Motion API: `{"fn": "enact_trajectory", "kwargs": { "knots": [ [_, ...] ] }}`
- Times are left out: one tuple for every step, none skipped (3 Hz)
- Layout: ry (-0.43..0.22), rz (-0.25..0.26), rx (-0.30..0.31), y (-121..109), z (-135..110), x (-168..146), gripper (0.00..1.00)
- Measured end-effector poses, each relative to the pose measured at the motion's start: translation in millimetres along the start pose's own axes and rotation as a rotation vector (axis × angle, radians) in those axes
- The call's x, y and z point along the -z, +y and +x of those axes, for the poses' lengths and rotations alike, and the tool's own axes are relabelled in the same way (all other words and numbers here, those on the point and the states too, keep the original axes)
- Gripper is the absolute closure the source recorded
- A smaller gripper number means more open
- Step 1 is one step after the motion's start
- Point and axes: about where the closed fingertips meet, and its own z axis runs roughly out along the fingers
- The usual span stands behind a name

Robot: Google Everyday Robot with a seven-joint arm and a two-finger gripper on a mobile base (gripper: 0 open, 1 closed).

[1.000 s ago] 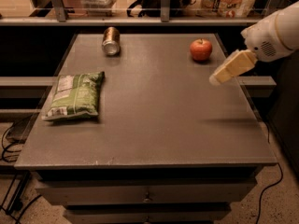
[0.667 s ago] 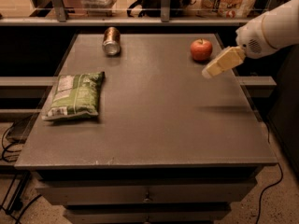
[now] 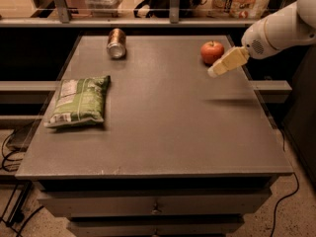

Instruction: Move apple near green jalapeno chip bag

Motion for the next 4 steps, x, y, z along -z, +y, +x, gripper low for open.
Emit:
{"fn": "enact_trajectory", "kwargs": {
  "knots": [
    [-0.009, -0.013, -0.049, 3.2, 1.2, -14.8, 0.00],
    [-0.062, -0.024, -0.132, -3.9, -8.7, -55.4, 0.00],
    [-0.089, -0.020, -0.177, -11.9, -12.4, -78.0, 0.00],
    [-0.119, -0.001, -0.231, -34.5, -12.0, -96.9, 0.00]
  ]
}}
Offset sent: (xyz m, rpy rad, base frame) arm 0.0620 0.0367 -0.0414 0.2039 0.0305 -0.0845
